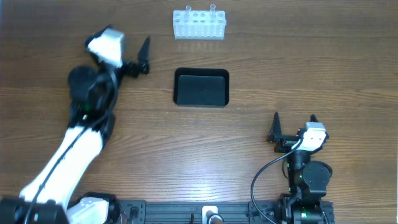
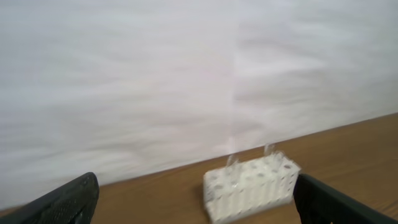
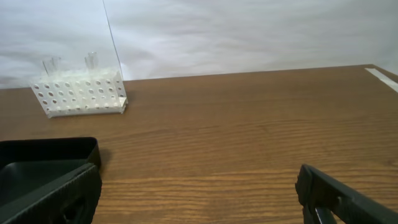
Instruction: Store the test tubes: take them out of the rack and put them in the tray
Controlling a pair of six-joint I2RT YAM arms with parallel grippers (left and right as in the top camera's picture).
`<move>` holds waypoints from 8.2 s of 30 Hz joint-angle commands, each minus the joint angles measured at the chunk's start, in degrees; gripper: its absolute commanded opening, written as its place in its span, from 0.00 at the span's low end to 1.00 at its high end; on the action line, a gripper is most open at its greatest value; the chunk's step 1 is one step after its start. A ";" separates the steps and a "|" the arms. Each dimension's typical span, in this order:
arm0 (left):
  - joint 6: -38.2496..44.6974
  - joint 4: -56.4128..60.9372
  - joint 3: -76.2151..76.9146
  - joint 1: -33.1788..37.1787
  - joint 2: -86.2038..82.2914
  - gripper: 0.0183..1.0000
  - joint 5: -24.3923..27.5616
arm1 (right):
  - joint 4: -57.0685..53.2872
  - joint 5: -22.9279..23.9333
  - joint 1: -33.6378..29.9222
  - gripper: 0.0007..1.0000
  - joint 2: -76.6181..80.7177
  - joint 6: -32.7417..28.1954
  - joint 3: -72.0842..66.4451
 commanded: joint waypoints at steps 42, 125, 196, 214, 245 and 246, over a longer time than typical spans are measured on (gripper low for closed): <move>-7.78 -12.55 47.19 -16.06 49.77 1.00 -28.39 | -0.15 -0.26 0.37 0.99 -0.57 0.57 -0.33; -10.58 -12.96 47.21 -16.11 55.34 0.44 -28.35 | -0.15 -0.26 0.37 0.99 -0.57 0.57 -0.33; -10.54 -10.01 47.21 -15.65 50.18 0.02 -28.39 | -0.15 -0.26 0.37 0.99 -0.57 0.57 -0.33; -8.85 -13.57 47.21 -14.97 36.94 0.02 -28.33 | -0.15 -0.26 0.37 0.99 -0.57 0.57 -0.33; -36.28 -67.93 47.36 -23.41 33.07 0.02 -26.43 | -0.15 -0.26 0.37 0.99 -0.57 0.57 -0.33; -35.95 -68.91 47.39 -23.89 33.24 0.02 -26.91 | -0.15 -0.26 0.37 0.99 -0.57 0.57 -0.33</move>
